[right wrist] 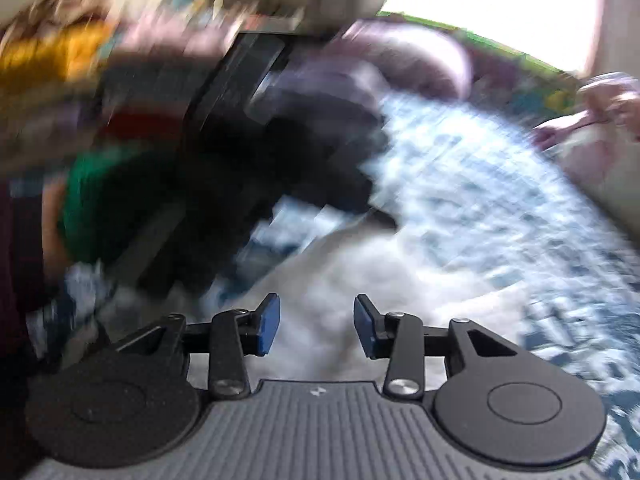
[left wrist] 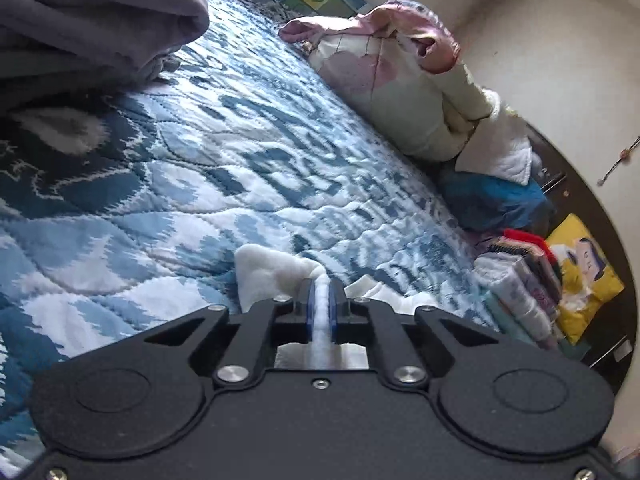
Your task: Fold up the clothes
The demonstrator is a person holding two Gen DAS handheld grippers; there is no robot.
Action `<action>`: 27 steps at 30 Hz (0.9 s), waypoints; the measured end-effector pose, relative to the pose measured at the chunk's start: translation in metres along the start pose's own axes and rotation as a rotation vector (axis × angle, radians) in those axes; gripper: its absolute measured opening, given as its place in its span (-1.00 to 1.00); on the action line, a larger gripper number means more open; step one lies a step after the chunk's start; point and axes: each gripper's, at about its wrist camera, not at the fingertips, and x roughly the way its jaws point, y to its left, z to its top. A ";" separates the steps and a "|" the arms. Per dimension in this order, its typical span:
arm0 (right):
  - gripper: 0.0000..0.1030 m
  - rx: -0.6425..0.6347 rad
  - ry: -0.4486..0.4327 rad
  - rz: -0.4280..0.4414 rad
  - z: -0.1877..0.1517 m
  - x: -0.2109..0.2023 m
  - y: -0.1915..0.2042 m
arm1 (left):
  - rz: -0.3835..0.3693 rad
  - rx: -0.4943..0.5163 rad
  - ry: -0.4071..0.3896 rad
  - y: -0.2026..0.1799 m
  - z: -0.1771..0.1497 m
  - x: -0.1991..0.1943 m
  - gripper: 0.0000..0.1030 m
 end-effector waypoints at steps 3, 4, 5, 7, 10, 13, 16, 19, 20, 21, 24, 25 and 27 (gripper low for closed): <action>-0.18 -0.094 0.029 -0.023 -0.010 0.002 0.011 | 0.006 -0.026 0.006 0.006 0.000 0.001 -0.91; -0.20 -0.075 0.029 -0.016 -0.008 -0.004 0.009 | 0.006 -0.032 0.006 0.006 0.000 0.001 -0.91; -0.20 -0.066 0.011 -0.014 -0.008 -0.012 0.008 | 0.008 -0.036 0.006 0.007 0.000 0.000 -0.91; -0.18 -0.097 -0.040 -0.001 -0.012 -0.031 0.018 | 0.012 -0.045 0.005 0.008 0.000 0.000 -0.91; -0.02 -0.221 -0.090 -0.004 -0.026 -0.052 0.043 | 0.013 -0.057 0.006 0.009 0.000 -0.001 -0.91; -0.01 -0.390 -0.073 -0.074 -0.042 -0.055 0.074 | 0.015 -0.062 0.004 0.009 0.000 -0.001 -0.91; -0.46 -0.443 -0.012 -0.123 -0.048 -0.043 0.081 | 0.019 -0.062 0.003 0.008 -0.001 -0.003 -0.91; -0.83 -0.433 -0.017 -0.142 -0.045 -0.047 0.077 | 0.020 -0.066 0.004 0.009 -0.001 -0.004 -0.91; -0.83 -0.448 -0.024 -0.156 -0.044 -0.053 0.075 | 0.019 -0.068 0.005 0.010 -0.001 -0.004 -0.91; -0.83 -0.457 -0.035 -0.166 -0.042 -0.061 0.073 | 0.019 -0.069 0.006 0.010 -0.001 -0.005 -0.91; -0.83 -0.489 -0.040 -0.166 -0.038 -0.085 0.072 | 0.017 -0.073 0.009 0.011 -0.002 -0.005 -0.91; -0.83 -0.510 -0.028 -0.158 -0.038 -0.085 0.072 | 0.017 -0.074 0.010 0.011 -0.002 -0.006 -0.91; -0.80 -0.562 0.033 -0.149 -0.044 -0.072 0.078 | 0.016 -0.077 0.012 0.012 -0.002 -0.006 -0.91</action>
